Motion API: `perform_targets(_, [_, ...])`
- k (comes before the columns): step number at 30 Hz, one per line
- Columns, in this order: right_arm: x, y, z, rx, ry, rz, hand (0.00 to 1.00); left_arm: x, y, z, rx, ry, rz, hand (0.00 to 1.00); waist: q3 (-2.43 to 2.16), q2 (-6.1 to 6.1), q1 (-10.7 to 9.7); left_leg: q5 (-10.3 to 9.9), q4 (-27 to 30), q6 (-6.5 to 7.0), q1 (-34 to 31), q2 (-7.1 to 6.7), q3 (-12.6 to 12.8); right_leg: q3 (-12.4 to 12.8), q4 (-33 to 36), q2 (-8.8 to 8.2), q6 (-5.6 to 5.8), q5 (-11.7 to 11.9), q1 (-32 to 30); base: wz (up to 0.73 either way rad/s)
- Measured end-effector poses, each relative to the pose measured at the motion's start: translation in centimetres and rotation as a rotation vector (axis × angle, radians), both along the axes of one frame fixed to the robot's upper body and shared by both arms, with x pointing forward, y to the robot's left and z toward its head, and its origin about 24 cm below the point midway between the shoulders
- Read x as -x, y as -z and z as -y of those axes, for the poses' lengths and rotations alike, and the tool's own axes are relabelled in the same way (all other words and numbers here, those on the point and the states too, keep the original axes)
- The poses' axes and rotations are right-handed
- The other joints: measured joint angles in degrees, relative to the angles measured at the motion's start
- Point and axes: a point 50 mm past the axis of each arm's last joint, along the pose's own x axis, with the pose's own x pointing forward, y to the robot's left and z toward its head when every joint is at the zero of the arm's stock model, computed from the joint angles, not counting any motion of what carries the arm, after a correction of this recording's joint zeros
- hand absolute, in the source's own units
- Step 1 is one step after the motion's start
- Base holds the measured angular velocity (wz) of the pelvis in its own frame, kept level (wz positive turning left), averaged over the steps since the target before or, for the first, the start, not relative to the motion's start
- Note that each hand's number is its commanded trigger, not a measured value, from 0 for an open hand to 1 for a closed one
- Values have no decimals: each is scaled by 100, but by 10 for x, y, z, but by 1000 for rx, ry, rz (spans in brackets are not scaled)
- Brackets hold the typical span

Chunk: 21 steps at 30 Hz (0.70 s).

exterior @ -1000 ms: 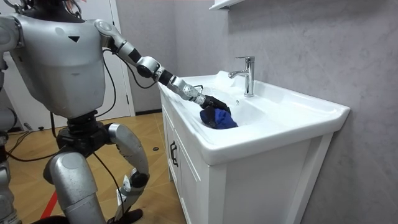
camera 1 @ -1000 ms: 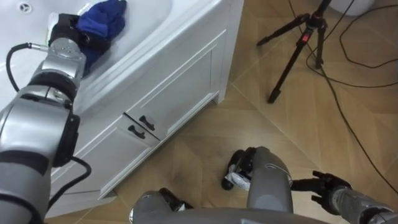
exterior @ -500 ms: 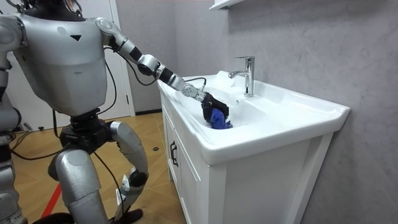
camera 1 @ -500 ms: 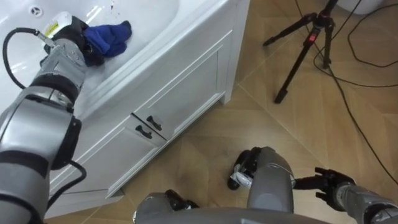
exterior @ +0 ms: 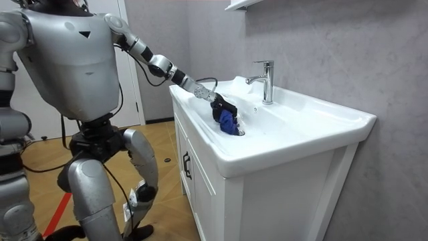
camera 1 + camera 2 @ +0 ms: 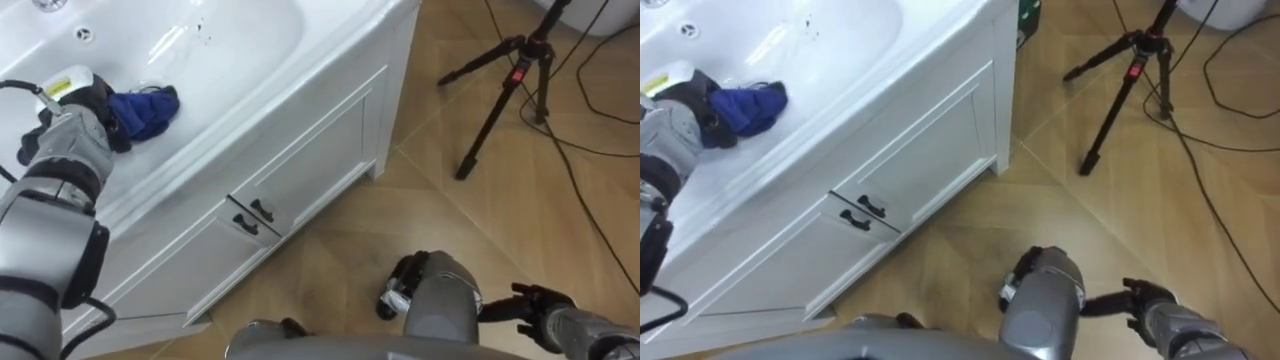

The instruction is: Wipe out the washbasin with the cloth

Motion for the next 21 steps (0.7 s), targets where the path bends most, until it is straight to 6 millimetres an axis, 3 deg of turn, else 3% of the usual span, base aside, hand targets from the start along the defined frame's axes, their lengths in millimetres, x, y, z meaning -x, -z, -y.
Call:
perform_targets(5, [11,2,2,26,-51,-49,0,20,14,-9,-1,-27,-45,100,-40,-2,105,125,-368,-49,361,-101,-25,-64,-198,72,91,16,355,3])
perform_targets(6, [14,2,3,32,-64,-63,0,25,17,-11,10,-38,-46,100,-90,6,155,143,-414,-64,384,-114,-19,-62,-218,83,99,13,370,-3])
perform_targets(7, [16,2,3,35,-69,-69,0,27,18,-13,14,-44,-44,100,-104,20,162,147,-426,-68,387,-120,-39,-73,-222,83,107,10,383,4])
perform_targets(12, [28,4,6,61,-124,-125,0,44,27,-21,77,-107,-55,100,-121,56,306,253,-726,-109,666,-213,-46,-82,-321,149,172,-15,610,1])
perform_targets(17, [29,3,8,89,-167,-153,0,51,28,-27,107,-126,-58,100,-134,85,392,337,-909,-187,778,-240,-52,-134,-391,221,167,-40,706,0])
perform_targets(18, [29,3,8,98,-184,-161,0,51,28,-26,113,-123,-54,100,-156,141,430,355,-917,-206,774,-216,-65,-182,-438,254,160,-41,738,5])
perform_targets(21, [25,2,9,106,-194,-147,0,55,30,-26,127,-120,-44,100,-170,167,488,474,-1098,-226,834,-295,-146,-174,-459,267,172,-62,754,3])
